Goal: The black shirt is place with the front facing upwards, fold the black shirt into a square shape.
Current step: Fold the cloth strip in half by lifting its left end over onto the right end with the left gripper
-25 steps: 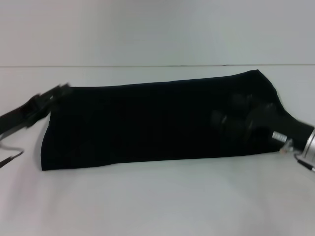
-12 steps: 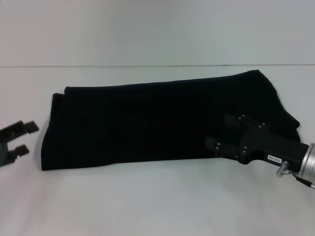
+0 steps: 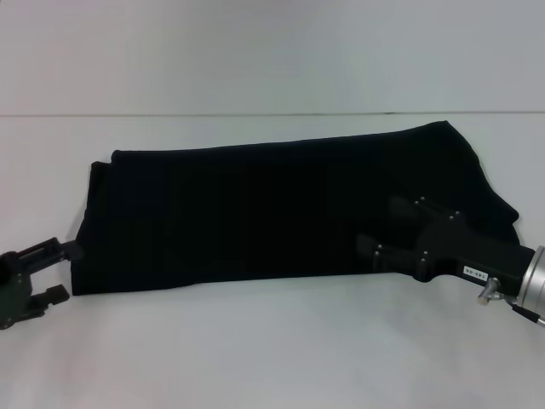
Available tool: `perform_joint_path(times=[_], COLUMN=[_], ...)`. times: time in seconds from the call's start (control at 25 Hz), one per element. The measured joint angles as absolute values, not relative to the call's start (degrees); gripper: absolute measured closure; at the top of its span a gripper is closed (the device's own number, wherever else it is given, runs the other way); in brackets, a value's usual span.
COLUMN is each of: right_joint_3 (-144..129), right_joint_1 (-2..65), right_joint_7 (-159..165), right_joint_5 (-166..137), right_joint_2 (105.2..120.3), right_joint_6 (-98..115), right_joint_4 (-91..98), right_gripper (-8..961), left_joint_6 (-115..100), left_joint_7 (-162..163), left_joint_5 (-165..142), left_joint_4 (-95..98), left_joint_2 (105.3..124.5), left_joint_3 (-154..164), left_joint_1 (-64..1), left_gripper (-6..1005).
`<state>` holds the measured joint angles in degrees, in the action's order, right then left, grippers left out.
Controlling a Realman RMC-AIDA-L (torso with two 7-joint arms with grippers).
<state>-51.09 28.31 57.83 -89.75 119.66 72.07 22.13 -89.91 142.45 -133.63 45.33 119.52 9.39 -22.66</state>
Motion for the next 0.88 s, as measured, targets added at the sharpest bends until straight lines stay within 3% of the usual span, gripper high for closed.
perform_joint_path(times=[0.88], right_joint_3=[-51.15], right_joint_1=[28.38], right_joint_7=[57.83], right_joint_5=[-89.79], right_joint_2=[119.79], right_joint_6=[71.78], right_joint_4=[21.79], right_gripper=[7], left_joint_6=[-82.36], left_joint_7=[146.3], left_joint_5=[-136.59], left_joint_4=[42.74], left_joint_2=[119.44], left_joint_3=[9.75], left_joint_1=[-23.42], left_gripper=[90])
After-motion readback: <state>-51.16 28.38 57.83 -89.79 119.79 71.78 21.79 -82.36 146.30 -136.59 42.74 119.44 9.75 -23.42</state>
